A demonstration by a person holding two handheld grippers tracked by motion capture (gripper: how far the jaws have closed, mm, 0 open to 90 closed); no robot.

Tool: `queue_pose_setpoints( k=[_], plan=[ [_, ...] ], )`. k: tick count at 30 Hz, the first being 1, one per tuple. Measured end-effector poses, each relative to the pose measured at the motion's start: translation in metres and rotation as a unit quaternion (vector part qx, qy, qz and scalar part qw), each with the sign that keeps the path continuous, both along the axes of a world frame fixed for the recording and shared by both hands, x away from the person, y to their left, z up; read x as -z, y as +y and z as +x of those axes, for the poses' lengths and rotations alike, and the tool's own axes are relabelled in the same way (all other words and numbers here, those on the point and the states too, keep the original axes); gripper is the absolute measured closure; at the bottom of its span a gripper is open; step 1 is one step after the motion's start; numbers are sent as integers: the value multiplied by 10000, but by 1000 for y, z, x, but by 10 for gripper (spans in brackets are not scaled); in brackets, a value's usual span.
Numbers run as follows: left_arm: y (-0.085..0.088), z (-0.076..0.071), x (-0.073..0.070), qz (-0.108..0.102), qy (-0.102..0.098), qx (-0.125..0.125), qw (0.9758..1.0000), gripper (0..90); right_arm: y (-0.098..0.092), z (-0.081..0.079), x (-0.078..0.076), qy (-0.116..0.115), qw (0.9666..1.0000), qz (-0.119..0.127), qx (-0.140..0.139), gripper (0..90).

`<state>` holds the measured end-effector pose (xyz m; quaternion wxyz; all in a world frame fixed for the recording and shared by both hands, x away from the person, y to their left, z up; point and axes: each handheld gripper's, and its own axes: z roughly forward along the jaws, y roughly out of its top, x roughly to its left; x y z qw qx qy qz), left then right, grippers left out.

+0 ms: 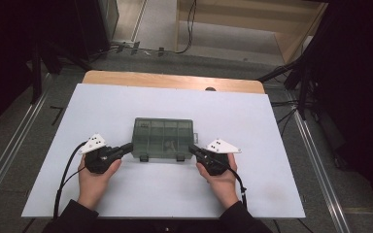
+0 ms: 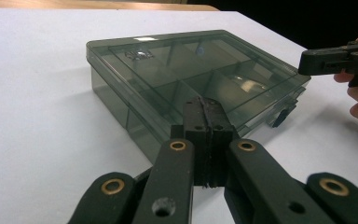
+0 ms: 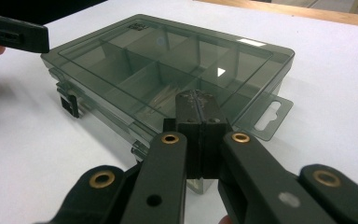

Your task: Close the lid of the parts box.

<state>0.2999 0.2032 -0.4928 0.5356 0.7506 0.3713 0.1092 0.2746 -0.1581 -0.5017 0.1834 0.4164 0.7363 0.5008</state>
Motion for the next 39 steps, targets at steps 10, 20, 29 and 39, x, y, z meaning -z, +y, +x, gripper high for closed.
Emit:
queue_pose_setpoints(
  k=[10,20,29,39],
  plan=[
    [-2,1,3,87,69,13,9999,900,3,-2,-1,-42,10000,5,-14,876],
    [-3,0,4,75,68,32,9999,900,4,0,6,43,10000,-5,-37,879],
    [-3,0,4,63,60,37,10000,900,2,1,8,21,9999,91,-42,878],
    [-4,-2,-1,-125,-98,135,9998,504,2,0,2,-119,9996,157,-191,373]
  ],
)
